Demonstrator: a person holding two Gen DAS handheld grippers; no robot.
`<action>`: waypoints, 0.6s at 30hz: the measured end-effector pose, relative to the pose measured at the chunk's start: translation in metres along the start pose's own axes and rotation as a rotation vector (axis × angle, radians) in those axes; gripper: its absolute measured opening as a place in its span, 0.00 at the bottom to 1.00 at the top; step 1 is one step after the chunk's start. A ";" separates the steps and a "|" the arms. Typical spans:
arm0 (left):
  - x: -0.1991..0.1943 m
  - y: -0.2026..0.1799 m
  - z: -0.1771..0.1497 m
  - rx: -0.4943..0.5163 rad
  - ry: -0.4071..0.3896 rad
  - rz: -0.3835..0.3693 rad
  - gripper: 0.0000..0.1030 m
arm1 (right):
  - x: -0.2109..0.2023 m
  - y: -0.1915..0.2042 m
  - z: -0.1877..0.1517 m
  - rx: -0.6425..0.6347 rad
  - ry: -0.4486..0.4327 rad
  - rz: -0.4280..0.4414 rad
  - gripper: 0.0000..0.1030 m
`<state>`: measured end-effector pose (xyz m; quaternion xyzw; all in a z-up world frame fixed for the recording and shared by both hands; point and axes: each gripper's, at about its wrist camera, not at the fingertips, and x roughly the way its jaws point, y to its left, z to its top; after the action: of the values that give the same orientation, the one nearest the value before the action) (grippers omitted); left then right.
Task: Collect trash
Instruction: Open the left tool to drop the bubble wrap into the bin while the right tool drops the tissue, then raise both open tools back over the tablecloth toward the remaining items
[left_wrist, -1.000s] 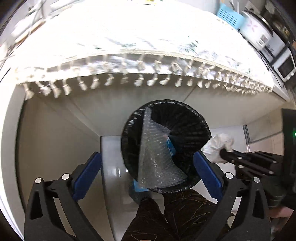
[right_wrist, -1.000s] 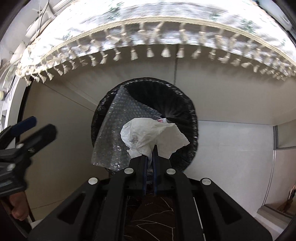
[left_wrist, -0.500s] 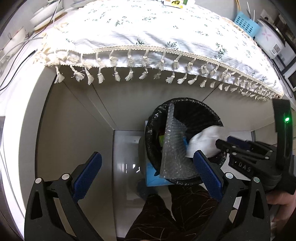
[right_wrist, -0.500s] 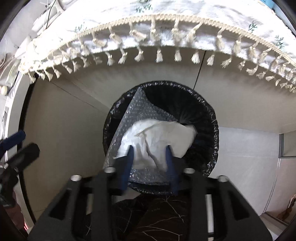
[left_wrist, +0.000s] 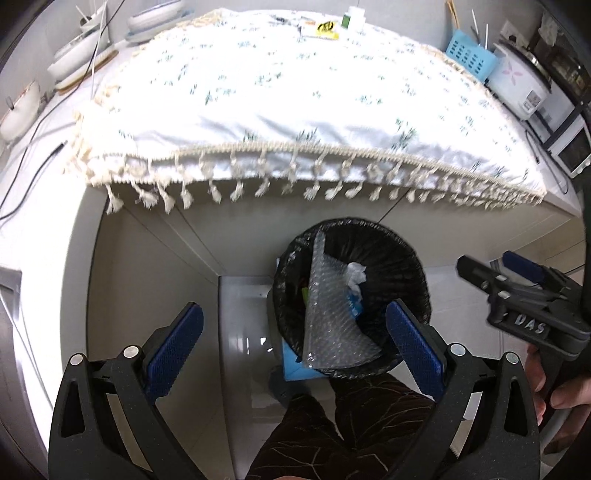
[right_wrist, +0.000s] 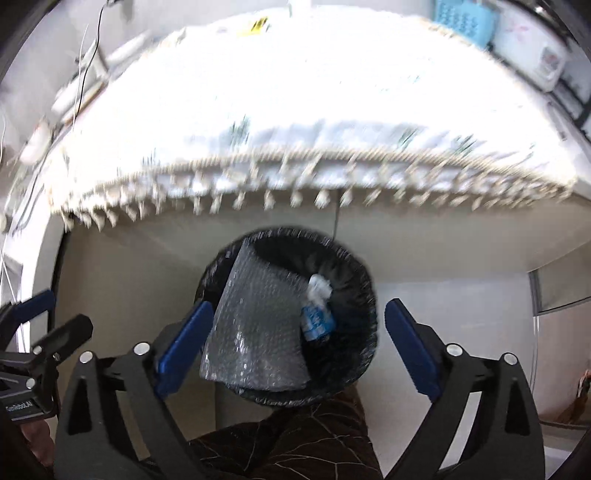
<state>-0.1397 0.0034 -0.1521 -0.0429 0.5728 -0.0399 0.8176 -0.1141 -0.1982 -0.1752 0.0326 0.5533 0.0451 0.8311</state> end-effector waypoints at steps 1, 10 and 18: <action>-0.005 -0.001 0.003 0.000 -0.005 -0.009 0.94 | -0.006 -0.002 0.004 0.004 -0.018 -0.004 0.90; -0.048 -0.010 0.035 -0.007 -0.063 -0.010 0.94 | -0.067 -0.012 0.037 0.001 -0.164 -0.045 0.93; -0.072 -0.018 0.076 -0.021 -0.097 -0.035 0.94 | -0.088 -0.021 0.069 -0.017 -0.198 -0.053 0.93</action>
<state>-0.0937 -0.0045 -0.0567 -0.0635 0.5319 -0.0458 0.8432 -0.0838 -0.2295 -0.0701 0.0152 0.4687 0.0243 0.8829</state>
